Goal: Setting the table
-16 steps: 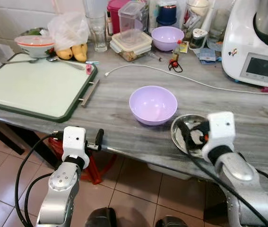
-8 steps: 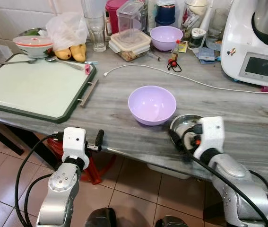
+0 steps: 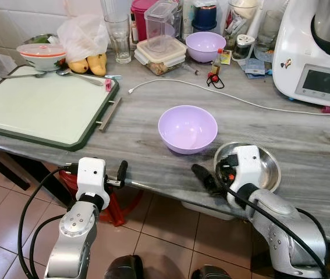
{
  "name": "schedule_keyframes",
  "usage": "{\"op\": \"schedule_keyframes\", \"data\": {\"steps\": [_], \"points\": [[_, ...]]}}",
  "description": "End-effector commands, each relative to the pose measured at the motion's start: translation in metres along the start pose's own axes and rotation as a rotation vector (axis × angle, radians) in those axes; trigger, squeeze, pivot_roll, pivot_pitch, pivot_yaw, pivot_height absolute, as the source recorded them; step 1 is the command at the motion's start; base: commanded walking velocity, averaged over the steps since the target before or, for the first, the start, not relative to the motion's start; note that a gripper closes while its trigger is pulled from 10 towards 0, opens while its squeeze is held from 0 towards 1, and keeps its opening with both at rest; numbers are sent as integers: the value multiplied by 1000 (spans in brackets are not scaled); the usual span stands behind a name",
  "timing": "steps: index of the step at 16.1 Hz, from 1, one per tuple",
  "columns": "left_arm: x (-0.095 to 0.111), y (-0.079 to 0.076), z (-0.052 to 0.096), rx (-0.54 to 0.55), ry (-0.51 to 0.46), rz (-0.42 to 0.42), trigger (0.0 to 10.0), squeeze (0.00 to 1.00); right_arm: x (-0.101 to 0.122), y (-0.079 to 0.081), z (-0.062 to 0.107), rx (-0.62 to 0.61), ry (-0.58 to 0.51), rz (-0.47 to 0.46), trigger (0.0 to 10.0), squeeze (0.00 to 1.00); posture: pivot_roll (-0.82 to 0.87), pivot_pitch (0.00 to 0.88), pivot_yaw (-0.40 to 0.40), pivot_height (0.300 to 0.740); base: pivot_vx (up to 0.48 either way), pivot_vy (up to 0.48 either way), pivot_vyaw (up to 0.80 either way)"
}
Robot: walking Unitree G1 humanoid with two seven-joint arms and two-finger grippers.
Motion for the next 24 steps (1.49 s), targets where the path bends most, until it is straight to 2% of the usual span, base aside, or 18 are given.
{"op": "schedule_keyframes", "data": {"steps": [1, 9, 11, 16, 17, 18, 19, 21, 22, 24], "points": [[3, 0, 1, -6, -6, -4, 10000, 0, -1, 4, -2, 26, 15, -20, 10000, 1000, -22, 78, 42, 740, 0, 0, 0], [3, -1, -1, -6, -9, 0, 10000, 0, 6, 22, -11, 116, 10, -46, 10000, 1000, -21, 73, 40, 740, 0, 0, 0], [3, -1, -1, -4, -10, 1, 10000, 0, 6, 31, -13, 158, 24, -50, 10000, 1000, -20, 73, 38, 740, 0, 0, 0], [3, -1, 0, -3, -11, 2, 10000, 0, 10, 35, -12, 186, 2, -32, 10000, 1000, -21, 71, 39, 740, 0, 0, 0], [3, -1, 0, 1, -11, 0, 10000, 0, 12, 36, -10, 195, -10, -21, 10000, 953, -20, 70, 39, 740, 0, 0, 0], [3, 1, 0, 12, -14, 3, 10000, 0, 17, 36, -6, 198, -37, -2, 10000, 455, -20, 70, 39, 740, 0, 0, 0], [4, 4, 1, 29, -18, 1, 10000, 0, 27, 35, 0, 182, -103, 35, 10000, 0, -18, 61, 34, 740, 0, 0, 0], [2, 6, 3, 38, -15, 1, 10000, 0, 42, 28, 13, 127, -232, 113, 10000, 0, -20, 48, 33, 740, 0, 0, 0], [1, 7, 4, 41, -12, 3, 10000, 0, 43, 24, 16, 102, -257, 154, 10000, 0, -20, 43, 34, 740, 0, 0, 0], [-1, 10, 5, 45, -7, 5, 10000, 0, 43, 19, 19, 71, -290, 149, 10000, 0, -19, 33, 38, 740, -276, 0, 0]]}}
Point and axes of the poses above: a point about 5 cm out from each wrist's last joint towards the gripper, its own z axis pointing back from the gripper into the wrist, its own x axis along the axis of the wrist's last joint, y = z × x, the point moved 5 cm from there along -z, pointing out of the wrist towards the gripper, and after that the axes turned 7 degrees about -z, right-handed, at the moved point
